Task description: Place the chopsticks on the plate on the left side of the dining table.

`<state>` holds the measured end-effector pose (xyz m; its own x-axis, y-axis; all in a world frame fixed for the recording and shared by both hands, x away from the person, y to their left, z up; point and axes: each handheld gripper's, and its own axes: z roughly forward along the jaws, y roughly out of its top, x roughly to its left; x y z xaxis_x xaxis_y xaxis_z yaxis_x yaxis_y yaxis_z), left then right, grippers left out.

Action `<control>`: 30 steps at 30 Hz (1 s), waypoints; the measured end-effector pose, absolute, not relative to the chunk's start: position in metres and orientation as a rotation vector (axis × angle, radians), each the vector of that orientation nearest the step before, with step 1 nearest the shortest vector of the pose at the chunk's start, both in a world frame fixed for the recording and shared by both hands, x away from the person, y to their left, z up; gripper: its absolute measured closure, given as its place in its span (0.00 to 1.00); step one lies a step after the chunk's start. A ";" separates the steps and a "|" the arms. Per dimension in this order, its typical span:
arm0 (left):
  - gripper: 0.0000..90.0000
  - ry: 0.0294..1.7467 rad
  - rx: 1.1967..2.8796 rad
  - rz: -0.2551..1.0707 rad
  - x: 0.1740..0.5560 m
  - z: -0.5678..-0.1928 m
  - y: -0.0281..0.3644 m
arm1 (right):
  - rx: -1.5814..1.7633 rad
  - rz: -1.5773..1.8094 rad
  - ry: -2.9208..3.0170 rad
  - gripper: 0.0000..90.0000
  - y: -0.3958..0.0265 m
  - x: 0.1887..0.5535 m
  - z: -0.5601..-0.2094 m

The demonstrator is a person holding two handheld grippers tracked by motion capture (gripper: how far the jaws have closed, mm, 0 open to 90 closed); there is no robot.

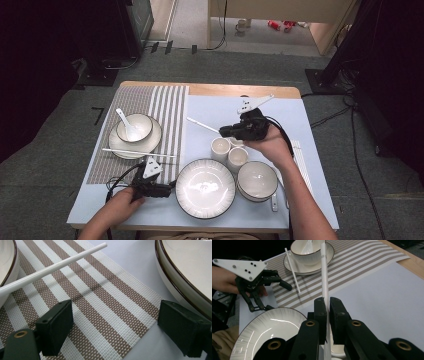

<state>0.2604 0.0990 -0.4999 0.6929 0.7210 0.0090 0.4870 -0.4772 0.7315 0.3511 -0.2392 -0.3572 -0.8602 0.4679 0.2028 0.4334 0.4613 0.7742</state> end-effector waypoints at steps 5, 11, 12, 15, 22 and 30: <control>0.15 0.921 2.169 0.410 0.260 -0.500 0.099 | 0.823 1.404 2.646 0.94 -0.232 0.354 -0.356; 0.15 0.921 2.169 0.411 0.260 -0.500 0.099 | 0.796 1.389 2.662 0.94 -0.221 0.354 -0.354; 0.15 0.922 2.168 0.411 0.260 -0.500 0.099 | 0.795 1.384 2.667 0.94 -0.220 0.354 -0.353; 0.15 0.922 2.169 0.411 0.260 -0.500 0.099 | 0.792 1.378 2.671 0.94 -0.216 0.354 -0.353; 0.15 0.924 2.165 0.411 0.260 -0.500 0.099 | 0.785 1.382 2.667 0.94 -0.206 0.357 -0.353; 0.15 0.925 2.163 0.408 0.260 -0.500 0.099 | 0.775 1.363 2.677 0.94 -0.197 0.359 -0.350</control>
<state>0.2603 0.0986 -0.5002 0.6899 0.7239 0.0021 0.4902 -0.4694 0.7344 0.3592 -0.1965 -0.3502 -0.8744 0.4484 0.1853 0.4137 0.4895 0.7676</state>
